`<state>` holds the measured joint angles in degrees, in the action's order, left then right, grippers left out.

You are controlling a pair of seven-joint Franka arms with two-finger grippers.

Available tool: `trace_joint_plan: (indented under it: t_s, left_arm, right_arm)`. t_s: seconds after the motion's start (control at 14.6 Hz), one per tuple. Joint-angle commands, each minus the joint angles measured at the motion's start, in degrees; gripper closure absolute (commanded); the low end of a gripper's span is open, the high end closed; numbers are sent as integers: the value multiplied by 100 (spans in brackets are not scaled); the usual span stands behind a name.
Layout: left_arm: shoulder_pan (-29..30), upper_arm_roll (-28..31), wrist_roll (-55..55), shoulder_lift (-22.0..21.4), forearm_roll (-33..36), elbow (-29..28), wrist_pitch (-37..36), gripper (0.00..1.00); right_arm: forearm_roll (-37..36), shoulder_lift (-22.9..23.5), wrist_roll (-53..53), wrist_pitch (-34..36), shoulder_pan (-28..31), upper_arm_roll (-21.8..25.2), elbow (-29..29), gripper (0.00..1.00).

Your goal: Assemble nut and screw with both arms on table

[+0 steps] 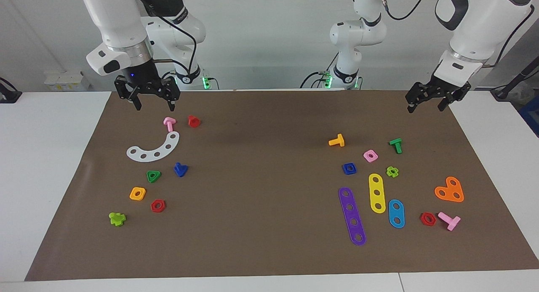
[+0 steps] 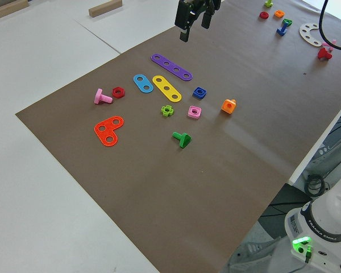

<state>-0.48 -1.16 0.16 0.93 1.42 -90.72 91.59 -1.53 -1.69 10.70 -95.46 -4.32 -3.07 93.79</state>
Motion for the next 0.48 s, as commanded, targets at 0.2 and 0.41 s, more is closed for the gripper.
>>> trace_joint_plan:
  t_s: [0.2,0.41]
  left_arm:
    - [30,-7,-25,-58,-63,-95,43,0]
    - [30,2,-25,-58,-63,-95,43,0]
  right_arm:
    - [-50,-156,-68,-86,54,-19,192,0]
    - [29,-156,-111,-34,62,-19,184,0]
